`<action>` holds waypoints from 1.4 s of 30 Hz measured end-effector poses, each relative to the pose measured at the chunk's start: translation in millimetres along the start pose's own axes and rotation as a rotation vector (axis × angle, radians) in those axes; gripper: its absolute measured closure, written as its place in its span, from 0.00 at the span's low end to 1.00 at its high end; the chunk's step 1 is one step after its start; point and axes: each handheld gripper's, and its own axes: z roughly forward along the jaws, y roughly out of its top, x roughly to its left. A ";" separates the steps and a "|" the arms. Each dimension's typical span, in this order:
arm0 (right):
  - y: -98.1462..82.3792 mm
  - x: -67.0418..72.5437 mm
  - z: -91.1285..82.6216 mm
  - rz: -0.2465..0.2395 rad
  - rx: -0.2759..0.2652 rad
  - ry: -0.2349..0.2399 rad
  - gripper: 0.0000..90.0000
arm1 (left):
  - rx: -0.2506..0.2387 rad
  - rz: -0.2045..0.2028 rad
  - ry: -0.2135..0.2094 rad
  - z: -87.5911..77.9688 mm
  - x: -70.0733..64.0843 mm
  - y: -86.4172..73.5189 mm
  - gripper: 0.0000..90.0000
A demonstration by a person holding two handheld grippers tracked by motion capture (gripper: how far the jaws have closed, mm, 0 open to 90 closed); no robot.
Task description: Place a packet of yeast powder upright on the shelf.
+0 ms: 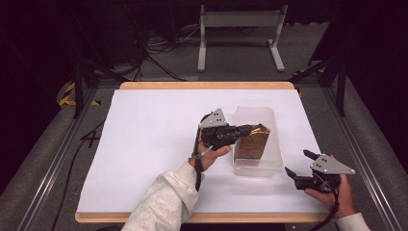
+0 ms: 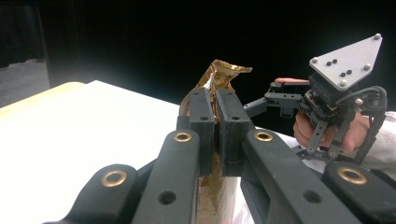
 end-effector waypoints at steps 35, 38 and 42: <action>3.0 0.1 0.5 -0.003 -0.012 0.007 0.15 | 0.076 0.058 0.062 -6.8 -4.7 4.3 0.93; 2.8 -0.7 0.5 0.002 -0.015 0.007 0.15 | 0.106 0.082 0.071 -5.2 -6.4 8.4 0.93; 3.1 -2.6 1.6 0.008 -0.017 0.003 0.15 | 0.127 0.113 0.072 -3.6 -7.4 12.1 0.92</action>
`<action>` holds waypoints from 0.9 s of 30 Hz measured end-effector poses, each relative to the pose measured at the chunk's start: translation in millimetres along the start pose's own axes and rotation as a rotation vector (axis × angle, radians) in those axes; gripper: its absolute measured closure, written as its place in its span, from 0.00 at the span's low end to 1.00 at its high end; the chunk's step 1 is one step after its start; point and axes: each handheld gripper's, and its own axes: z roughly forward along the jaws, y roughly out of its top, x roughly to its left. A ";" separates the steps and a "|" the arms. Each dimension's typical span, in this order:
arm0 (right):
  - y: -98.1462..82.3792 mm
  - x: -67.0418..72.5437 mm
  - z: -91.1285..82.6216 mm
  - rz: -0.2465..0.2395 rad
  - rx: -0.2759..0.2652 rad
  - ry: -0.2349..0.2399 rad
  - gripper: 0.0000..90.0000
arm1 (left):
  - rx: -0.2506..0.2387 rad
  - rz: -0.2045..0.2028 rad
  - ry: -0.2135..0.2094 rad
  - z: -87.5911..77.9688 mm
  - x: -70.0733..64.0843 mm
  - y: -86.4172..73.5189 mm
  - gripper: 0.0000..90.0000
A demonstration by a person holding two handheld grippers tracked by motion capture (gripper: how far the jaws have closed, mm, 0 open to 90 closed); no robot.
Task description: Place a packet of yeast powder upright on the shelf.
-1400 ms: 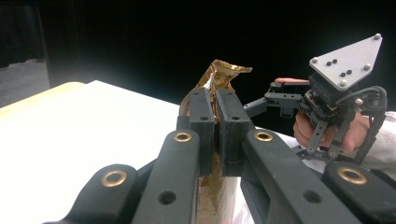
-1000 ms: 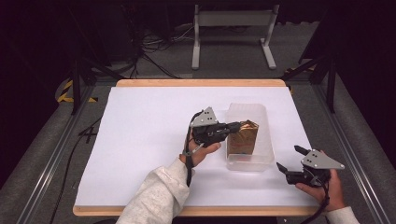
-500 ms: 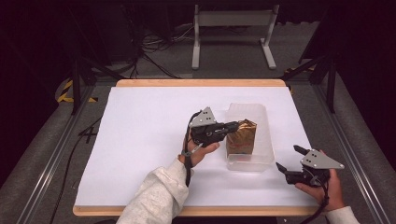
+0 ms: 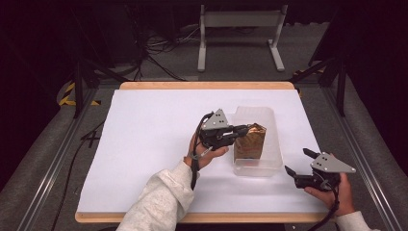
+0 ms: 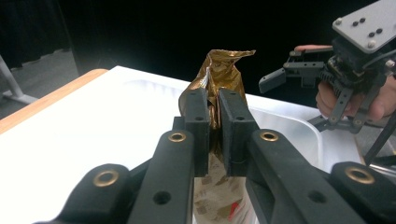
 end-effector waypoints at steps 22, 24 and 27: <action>2.0 2.5 2.7 -0.022 0.002 0.002 0.15 | 0.064 0.133 0.123 -23.5 -12.5 9.4 0.56; 1.3 2.5 2.6 -0.018 0.005 0.004 0.15 | 0.074 0.141 0.131 -26.2 -12.0 9.5 0.53; 0.9 2.3 1.6 -0.017 0.004 0.003 0.15 | 0.091 0.152 0.143 -29.2 -11.6 8.7 0.52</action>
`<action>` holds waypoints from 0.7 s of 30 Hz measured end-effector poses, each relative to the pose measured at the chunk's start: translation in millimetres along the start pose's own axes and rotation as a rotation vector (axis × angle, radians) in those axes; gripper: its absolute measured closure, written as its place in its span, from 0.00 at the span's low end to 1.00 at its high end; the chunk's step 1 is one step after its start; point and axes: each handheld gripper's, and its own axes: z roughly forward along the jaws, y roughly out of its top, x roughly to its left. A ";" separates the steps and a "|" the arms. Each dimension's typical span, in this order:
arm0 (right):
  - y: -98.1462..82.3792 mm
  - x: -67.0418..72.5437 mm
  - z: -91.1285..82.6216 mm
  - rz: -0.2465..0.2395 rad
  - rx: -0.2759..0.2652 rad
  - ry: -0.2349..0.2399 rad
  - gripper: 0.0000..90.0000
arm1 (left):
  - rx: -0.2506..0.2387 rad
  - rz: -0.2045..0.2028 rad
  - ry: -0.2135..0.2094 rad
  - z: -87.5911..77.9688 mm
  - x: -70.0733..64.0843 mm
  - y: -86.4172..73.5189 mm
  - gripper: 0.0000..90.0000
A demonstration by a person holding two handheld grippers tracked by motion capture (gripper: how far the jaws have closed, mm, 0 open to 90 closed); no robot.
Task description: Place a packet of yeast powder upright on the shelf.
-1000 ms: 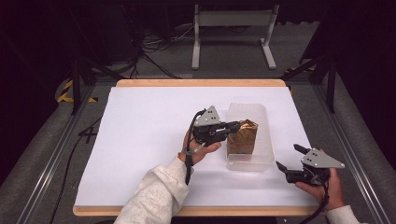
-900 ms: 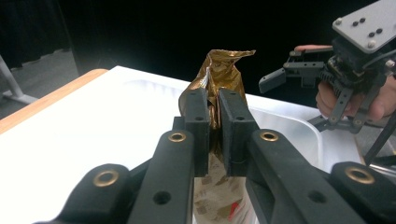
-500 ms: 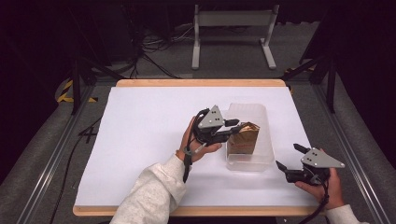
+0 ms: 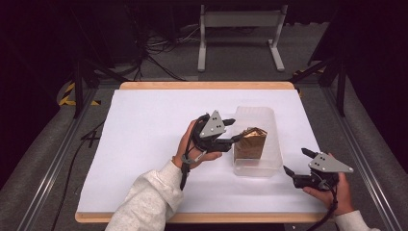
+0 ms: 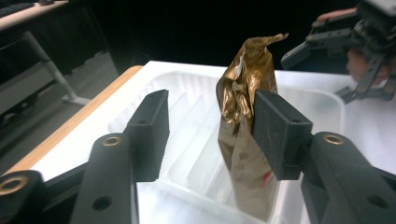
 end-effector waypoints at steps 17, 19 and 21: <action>-0.9 -0.4 -1.3 0.002 0.001 -0.009 0.15 | 0.102 0.014 0.070 -17.3 6.5 -19.0 0.32; -0.9 -0.4 -1.0 0.001 0.001 -0.007 0.15 | 0.131 0.023 0.076 -20.3 7.3 -23.2 0.27; -0.9 -0.7 -1.0 0.002 0.001 -0.009 0.15 | 0.149 0.033 0.091 -22.9 7.0 -26.2 0.22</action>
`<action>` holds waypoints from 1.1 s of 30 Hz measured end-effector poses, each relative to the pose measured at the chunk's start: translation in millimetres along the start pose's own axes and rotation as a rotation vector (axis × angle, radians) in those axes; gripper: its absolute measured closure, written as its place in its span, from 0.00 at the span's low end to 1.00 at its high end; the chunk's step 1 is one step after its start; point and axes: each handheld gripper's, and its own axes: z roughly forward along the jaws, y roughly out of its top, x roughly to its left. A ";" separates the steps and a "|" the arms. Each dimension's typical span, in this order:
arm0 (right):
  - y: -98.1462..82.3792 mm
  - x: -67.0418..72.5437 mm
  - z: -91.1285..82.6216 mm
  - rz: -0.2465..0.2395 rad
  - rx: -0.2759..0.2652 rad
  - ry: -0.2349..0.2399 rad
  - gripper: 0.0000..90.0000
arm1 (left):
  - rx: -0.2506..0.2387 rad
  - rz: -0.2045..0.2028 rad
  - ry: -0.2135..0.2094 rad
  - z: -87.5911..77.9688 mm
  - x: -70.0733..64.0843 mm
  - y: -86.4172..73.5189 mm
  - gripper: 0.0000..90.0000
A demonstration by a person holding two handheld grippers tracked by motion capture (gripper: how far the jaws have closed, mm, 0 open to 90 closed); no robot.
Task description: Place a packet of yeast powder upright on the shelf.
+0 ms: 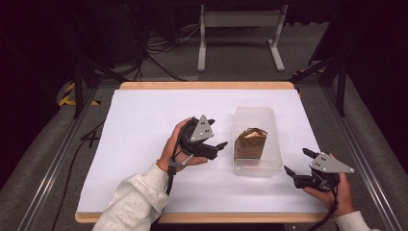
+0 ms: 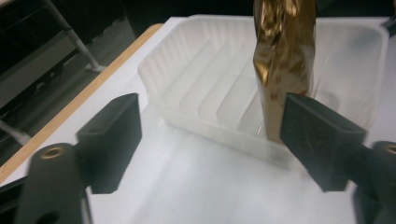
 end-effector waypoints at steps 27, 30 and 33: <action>2.6 1.8 -3.2 0.000 -0.030 0.002 0.15 | 0.189 0.000 0.081 -17.8 15.6 -69.5 0.14; 2.4 2.1 -3.0 -0.001 -0.028 0.005 0.15 | 0.202 -0.002 0.087 -21.0 18.3 -77.0 0.14; 2.3 1.8 -2.8 0.001 -0.028 0.005 0.15 | 0.206 -0.002 0.090 -23.4 19.2 -81.8 0.13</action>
